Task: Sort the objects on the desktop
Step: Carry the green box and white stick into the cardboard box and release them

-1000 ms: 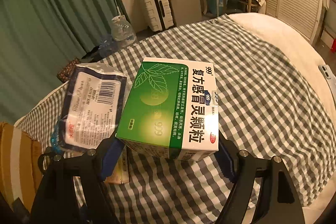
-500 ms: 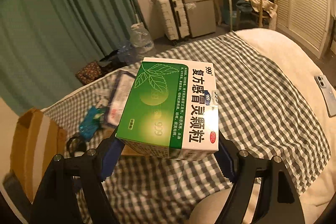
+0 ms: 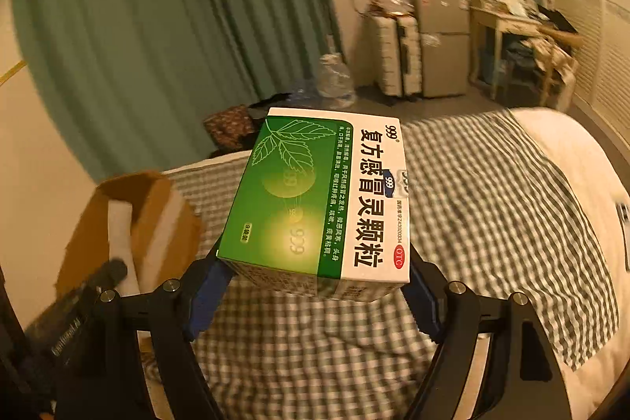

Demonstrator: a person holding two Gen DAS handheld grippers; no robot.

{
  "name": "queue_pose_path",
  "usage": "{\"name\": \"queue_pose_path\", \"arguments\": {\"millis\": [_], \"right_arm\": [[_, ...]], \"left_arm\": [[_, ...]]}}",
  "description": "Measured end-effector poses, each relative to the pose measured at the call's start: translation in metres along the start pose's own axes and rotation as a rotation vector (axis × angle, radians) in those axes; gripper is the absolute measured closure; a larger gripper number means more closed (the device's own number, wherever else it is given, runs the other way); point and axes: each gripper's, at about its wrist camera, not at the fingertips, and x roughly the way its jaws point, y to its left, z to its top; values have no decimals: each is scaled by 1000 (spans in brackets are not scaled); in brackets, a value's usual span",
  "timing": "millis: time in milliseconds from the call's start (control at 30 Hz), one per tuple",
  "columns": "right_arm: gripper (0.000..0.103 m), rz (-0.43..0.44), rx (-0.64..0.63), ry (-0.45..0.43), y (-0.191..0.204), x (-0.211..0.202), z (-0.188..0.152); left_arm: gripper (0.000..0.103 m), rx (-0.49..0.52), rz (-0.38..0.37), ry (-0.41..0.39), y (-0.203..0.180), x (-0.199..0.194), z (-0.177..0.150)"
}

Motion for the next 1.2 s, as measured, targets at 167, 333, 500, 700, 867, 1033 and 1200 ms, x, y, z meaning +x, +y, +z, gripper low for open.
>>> {"name": "queue_pose_path", "arguments": {"millis": [167, 333, 500, 700, 867, 1033, 1200], "right_arm": [[24, 95, -77, -1, 55, -6, 6], [24, 173, -122, 12, 98, -7, 6], [24, 219, -181, 13, 132, -3, 6], [24, 269, -203, 69, 156, 23, 5], [24, 289, -243, 119, 180, 46, -3], [24, 308, -276, 168, 204, 67, -16], [24, 326, -276, 192, 215, 83, -19]], "left_arm": [[98, -3, 54, -31, 29, -19, 16], [98, -30, 88, -47, 65, -29, 26], [98, -107, 126, -28, 107, -22, 28], [98, -161, 165, 7, 147, -10, 22], [98, -198, 179, 41, 169, 3, 14], [98, -227, 187, 64, 183, 9, 8], [93, -228, 203, 80, 190, 16, 5]]}}
